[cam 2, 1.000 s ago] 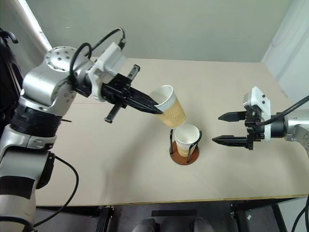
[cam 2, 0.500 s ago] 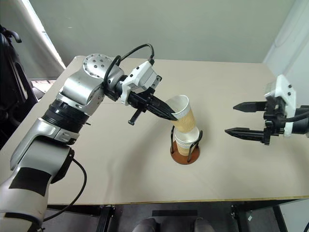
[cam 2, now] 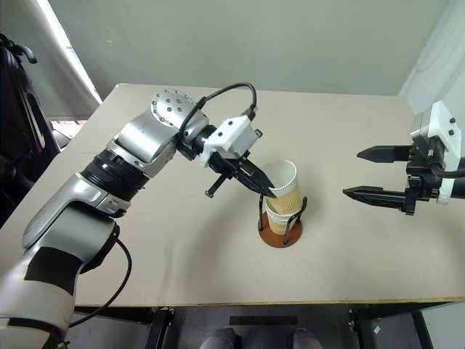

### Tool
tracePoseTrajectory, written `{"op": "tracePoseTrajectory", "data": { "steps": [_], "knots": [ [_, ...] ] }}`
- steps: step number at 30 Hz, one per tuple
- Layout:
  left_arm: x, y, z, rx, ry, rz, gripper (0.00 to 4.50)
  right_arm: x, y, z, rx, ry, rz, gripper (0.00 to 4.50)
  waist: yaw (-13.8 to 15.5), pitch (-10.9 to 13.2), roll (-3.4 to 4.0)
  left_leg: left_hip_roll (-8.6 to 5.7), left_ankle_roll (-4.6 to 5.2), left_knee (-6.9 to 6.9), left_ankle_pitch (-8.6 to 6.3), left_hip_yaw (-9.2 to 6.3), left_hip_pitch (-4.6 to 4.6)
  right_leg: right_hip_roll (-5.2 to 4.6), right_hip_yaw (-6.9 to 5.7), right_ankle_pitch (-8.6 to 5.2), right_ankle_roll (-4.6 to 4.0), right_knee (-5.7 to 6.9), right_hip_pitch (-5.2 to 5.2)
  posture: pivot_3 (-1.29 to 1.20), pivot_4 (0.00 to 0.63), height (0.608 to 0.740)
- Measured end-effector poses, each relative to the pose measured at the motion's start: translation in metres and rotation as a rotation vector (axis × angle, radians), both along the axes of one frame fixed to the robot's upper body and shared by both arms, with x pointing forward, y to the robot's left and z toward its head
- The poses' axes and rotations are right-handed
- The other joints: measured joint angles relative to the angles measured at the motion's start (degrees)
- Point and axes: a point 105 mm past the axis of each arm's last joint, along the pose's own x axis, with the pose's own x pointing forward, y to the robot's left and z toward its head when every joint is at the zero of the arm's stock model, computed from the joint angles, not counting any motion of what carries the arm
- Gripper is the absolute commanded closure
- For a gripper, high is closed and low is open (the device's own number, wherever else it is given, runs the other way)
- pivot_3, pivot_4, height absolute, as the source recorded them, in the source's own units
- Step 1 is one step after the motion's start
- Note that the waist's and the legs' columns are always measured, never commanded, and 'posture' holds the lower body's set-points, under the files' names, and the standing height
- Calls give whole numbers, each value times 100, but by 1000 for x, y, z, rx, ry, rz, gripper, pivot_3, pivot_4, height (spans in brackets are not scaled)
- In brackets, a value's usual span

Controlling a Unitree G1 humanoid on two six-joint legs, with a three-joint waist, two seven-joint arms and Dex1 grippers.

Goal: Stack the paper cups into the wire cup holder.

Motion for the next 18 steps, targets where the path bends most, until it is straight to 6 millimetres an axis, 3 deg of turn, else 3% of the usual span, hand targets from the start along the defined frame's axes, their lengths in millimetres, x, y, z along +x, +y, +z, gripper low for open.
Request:
{"op": "tracePoseTrajectory", "data": {
  "steps": [12, 15, 18],
  "knots": [
    [13, -6, 3, 47, -119, -20, 4473, 1, 3, 11, 5, -24, -15, 0, 27, 0, 0, -2, 10, 5, -6, 8, -1, 0, -2, -2, 5, 0, 3, 0, 150, 740],
    [12, -10, -2, 58, -108, -30, 3872, 1, 3, 11, 5, -21, -21, 0, 43, 0, 0, -2, 11, 9, -6, 8, -5, 0, -4, -1, 7, 0, 3, 0, 150, 740],
    [11, -11, -2, 57, -95, -28, 2818, 2, 2, 10, 1, -12, -28, 0, 47, 0, 0, -2, 12, 10, -7, 10, -6, 0, -5, -1, 8, 1, 3, 0, 150, 740]
  ]
}}
